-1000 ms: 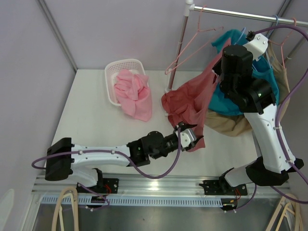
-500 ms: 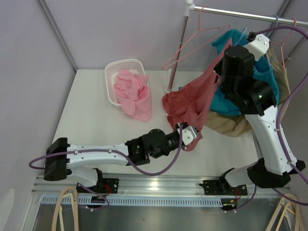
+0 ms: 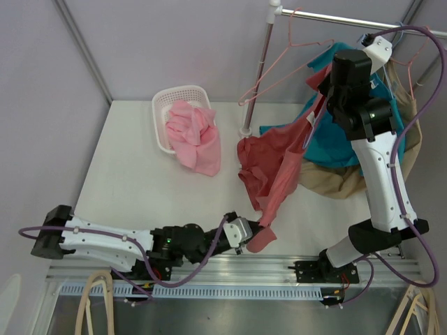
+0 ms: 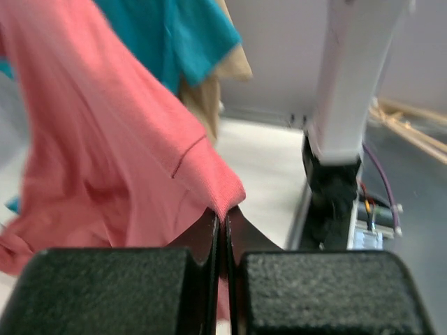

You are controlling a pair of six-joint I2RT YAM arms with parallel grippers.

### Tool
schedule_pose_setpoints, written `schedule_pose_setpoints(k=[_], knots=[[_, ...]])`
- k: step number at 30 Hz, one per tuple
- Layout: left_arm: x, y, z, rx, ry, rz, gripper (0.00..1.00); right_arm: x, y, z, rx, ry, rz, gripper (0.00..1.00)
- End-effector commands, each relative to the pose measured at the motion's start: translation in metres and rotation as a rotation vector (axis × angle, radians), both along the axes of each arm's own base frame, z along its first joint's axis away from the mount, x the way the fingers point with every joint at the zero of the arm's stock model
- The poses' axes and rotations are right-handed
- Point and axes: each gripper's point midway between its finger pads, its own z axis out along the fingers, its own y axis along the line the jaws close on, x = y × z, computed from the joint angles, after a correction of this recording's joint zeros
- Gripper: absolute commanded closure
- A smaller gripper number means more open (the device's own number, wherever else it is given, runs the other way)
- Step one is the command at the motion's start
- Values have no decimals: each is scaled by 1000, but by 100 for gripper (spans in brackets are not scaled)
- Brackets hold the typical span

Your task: Remove the t-shirt from the hanger

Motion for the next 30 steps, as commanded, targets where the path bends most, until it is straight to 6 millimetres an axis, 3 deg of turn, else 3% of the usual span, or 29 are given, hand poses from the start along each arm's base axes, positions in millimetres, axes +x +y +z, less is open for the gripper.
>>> schedule_pose_setpoints(k=[1,2,5,7,11,12,14,15,16,17,18,21,22,24,26,27,30], knots=[[-37,-15,-50,50,126,-90,99,14,-5,36,39,-114,1,100],[-43,-20,-71,85,151,-97,99,14,-4,41,43,-122,7,100],[-60,-31,-85,84,188,-155,99,19,-1,35,39,-101,18,100],[-55,-38,-96,96,197,-114,99,18,2,35,50,-97,39,100],[-2,-45,-87,68,203,21,99,-1,20,33,86,-66,143,100],[28,-50,-68,56,238,63,99,-7,27,31,89,-55,180,100],[56,-49,-63,78,256,107,99,-25,30,29,101,-32,224,100],[84,-48,-42,48,253,158,99,-32,34,29,107,-22,255,100],[97,-48,-34,68,257,188,99,-44,42,32,119,-20,323,100],[110,-50,-13,50,261,215,99,-53,44,25,106,19,355,100],[129,-44,-11,63,275,265,99,-62,48,22,98,37,387,100],[162,-41,-2,120,329,341,99,-88,44,7,72,97,422,100],[165,-37,-13,174,357,347,99,-95,40,5,66,102,417,100],[174,-38,-3,146,386,336,99,-112,30,8,56,76,410,100],[174,-36,-9,154,411,331,99,-123,17,17,44,43,370,100],[176,-34,-14,160,429,337,99,-133,11,32,48,-2,361,100],[187,-31,-33,219,512,361,99,-160,21,57,86,-65,471,100]])
